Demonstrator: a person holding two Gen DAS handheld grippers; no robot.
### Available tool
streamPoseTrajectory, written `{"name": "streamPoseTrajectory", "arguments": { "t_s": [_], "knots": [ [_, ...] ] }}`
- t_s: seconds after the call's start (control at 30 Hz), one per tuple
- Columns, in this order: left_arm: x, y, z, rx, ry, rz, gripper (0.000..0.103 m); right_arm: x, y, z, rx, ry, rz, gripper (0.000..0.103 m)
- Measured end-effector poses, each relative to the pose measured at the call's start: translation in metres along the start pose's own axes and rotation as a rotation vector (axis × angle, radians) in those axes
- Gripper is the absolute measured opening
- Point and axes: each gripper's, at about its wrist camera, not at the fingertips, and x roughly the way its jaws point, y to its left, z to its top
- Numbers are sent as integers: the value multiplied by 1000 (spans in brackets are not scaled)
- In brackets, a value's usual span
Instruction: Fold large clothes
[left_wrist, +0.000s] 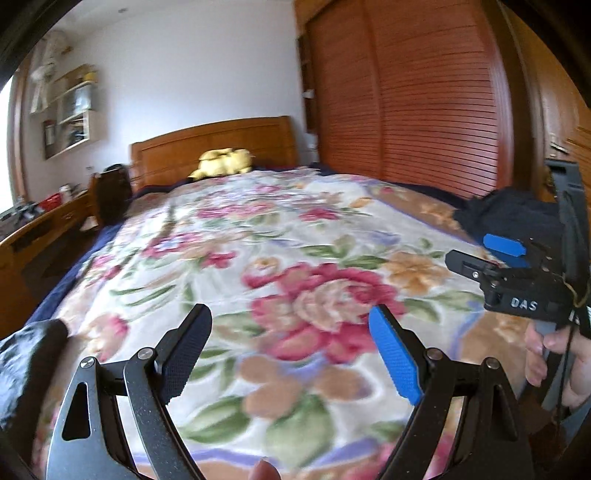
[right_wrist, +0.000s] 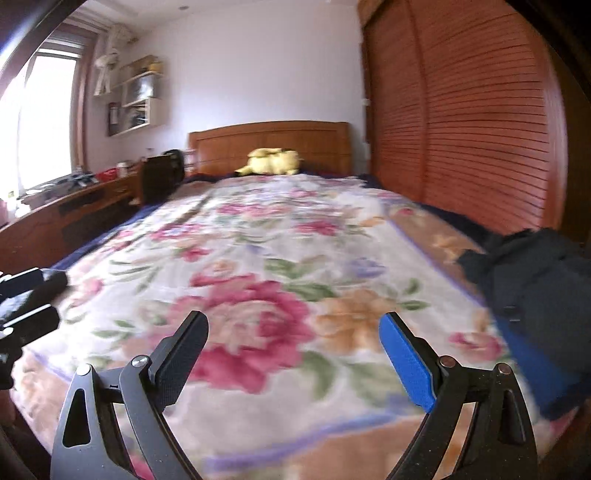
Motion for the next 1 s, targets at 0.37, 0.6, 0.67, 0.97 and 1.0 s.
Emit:
{"name": "streamPoseTrajectory", "arguments": {
  "t_s": [0.37,0.6,0.67,0.97,1.0],
  "knots": [
    [27,76,-14,-68,-39,139,88,43,44,-1,-37,-91,79,94],
    [56,114,-32,-151,-40,164,88,88,54,-25,-62,-110,78,94],
    [60,118,-35,-163,-44,174,88,99,54,-32,-66,-105,80,94],
    [68,126,-46,-183,-77,226,88,135,48,-38,-47,-66,107,94],
    [70,126,-48,-182,-80,230,88,137,48,-37,-48,-69,108,94]
  ]
}}
